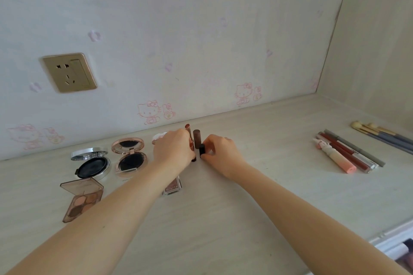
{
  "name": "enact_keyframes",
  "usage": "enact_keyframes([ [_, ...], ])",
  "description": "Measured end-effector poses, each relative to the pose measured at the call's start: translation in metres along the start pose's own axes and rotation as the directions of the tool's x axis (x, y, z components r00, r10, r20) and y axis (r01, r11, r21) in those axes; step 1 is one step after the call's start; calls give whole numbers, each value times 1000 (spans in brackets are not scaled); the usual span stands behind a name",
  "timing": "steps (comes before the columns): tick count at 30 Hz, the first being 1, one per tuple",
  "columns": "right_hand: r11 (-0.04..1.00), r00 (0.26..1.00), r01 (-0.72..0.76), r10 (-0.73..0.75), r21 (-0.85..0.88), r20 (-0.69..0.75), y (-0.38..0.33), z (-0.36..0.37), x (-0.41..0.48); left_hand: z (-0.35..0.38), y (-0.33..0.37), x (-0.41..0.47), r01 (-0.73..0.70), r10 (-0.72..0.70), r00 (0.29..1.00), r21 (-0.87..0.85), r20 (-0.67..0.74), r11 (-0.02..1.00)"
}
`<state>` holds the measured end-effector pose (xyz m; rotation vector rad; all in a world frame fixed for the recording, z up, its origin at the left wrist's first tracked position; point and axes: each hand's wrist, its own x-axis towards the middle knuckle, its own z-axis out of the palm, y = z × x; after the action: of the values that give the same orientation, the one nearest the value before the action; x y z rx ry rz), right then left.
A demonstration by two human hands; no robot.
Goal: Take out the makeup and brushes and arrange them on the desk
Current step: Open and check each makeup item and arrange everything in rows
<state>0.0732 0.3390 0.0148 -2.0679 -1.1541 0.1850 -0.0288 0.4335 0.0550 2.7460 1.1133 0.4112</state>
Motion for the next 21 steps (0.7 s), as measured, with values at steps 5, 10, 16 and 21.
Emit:
enact_keyframes([
  [5,1000,1000,7,-7,-8,-10,-1,2,2,2,0,1,7,-7,1000,12,-12,1000],
  [10,1000,1000,14,-14,-22,-4,-2,1,2,0,-1,-2,-11,11,1000,11,-9,1000],
  [16,999,1000,30,-30,-18,3,0,-1,0,-7,4,-13,4,-4,1000,23,-19,1000],
  [21,997,998,56,-57,-45,-14,5,-11,-9,-13,4,-20,1,-2,1000,-2,-27,1000],
])
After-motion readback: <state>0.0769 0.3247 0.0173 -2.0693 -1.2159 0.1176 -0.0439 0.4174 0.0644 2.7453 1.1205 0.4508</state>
